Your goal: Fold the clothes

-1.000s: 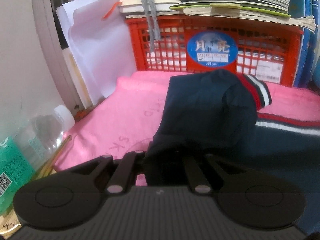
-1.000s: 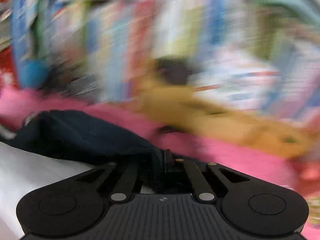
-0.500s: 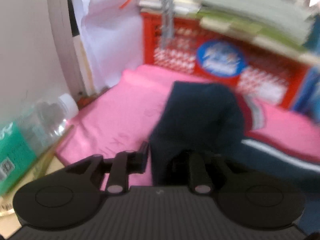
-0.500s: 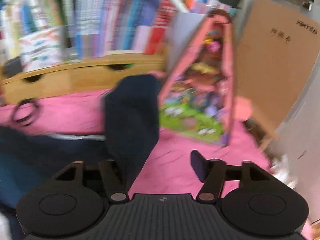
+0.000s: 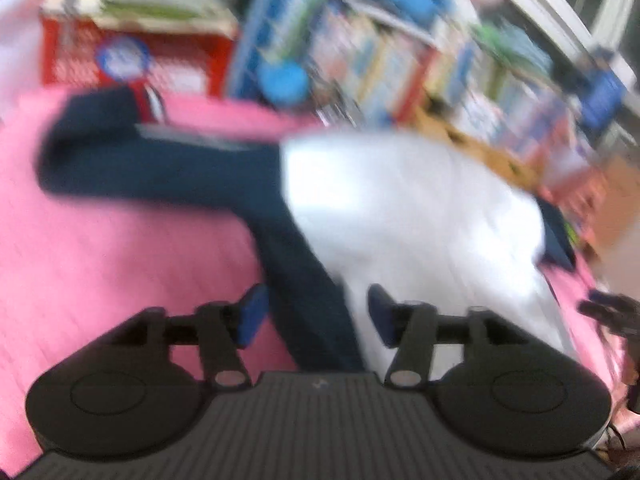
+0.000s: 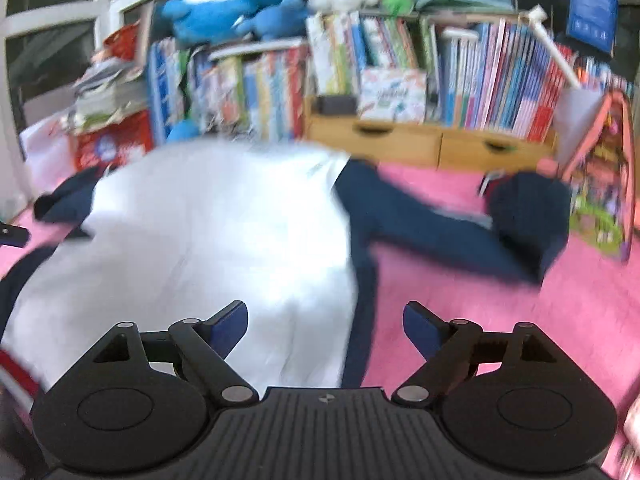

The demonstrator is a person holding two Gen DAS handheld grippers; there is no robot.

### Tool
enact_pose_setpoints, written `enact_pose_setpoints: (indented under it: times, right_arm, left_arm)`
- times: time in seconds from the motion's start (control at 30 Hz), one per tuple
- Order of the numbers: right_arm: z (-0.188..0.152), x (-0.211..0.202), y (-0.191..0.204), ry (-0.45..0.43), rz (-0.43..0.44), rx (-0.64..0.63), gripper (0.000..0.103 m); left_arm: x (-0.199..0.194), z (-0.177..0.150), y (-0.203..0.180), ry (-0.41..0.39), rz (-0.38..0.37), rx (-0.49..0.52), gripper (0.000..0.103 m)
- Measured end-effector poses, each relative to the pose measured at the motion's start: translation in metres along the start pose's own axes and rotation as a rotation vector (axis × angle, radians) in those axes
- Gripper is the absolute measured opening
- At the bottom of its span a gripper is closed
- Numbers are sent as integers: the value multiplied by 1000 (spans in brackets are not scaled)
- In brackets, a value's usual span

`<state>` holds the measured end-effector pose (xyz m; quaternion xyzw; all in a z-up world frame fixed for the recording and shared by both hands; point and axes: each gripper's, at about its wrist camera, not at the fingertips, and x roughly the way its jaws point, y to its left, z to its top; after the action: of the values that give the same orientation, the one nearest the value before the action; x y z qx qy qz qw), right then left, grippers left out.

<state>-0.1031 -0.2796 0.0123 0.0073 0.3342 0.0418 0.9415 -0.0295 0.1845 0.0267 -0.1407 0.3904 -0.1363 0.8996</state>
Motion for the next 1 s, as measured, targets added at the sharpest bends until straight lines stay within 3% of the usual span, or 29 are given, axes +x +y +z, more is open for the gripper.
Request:
enact_pose_setpoints:
  times: [0.07, 0.13, 0.17, 0.2, 0.23, 0.27, 0.3, 0.37, 0.47, 0.5, 0.57, 0.63, 0.67, 0.7, 0.77, 0.87, 1.0]
  right_arm:
    - [-21, -7, 9, 27, 30, 28, 86]
    - [-38, -9, 7, 67, 43, 114, 86]
    - [-40, -7, 8, 86, 58, 148, 82]
    - [-42, -4, 10, 104, 73, 182, 76]
    - [-43, -2, 11, 123, 89, 215, 67]
    - [-45, 0, 13, 142, 105, 248, 35]
    - [-47, 2, 14, 161, 121, 282, 23]
    - [-45, -9, 21, 154, 192, 289, 17]
    - [-45, -35, 28, 117, 270, 216, 18]
    - [-47, -39, 33, 125, 251, 165, 19]
    - [-57, -38, 51, 183, 124, -16, 27]
    - [-57, -38, 58, 196, 59, -97, 33]
    - [-56, -38, 62, 202, 28, -135, 41]
    - [-48, -40, 62, 166, 21, -138, 45]
    - [-28, -46, 60, 85, 11, -139, 59]
    - [0, -34, 66, -15, 9, -157, 62]
    - [39, -4, 81, -132, 17, -196, 62]
  left_arm:
    - [6, -17, -8, 35, -35, -22, 77]
    - [12, -27, -12, 58, -39, -46, 79]
    - [18, -32, -14, 81, -46, -57, 74]
    - [24, -37, -16, 107, -56, -68, 66]
    - [24, -39, -19, 102, -33, -51, 42]
    - [22, -39, -24, 84, 7, -19, 11]
    - [19, -40, -28, 65, 46, 12, 8]
    - [3, -36, -21, 8, 81, -3, 8]
    - [-17, -34, -6, -26, 159, 19, 12]
    - [-18, -39, -2, 0, 194, 55, 14]
    - [-16, -53, -4, 73, 213, 137, 20]
    - [-29, -56, -7, 54, 183, 195, 20]
    - [-36, -56, -9, 35, 164, 222, 25]
    - [-46, -53, -8, -1, 138, 227, 29]
    - [-63, -39, -6, -81, 104, 216, 49]
    - [-67, -23, -19, -175, 84, 234, 51]
    - [-21, -19, -60, -207, 38, 282, 52]
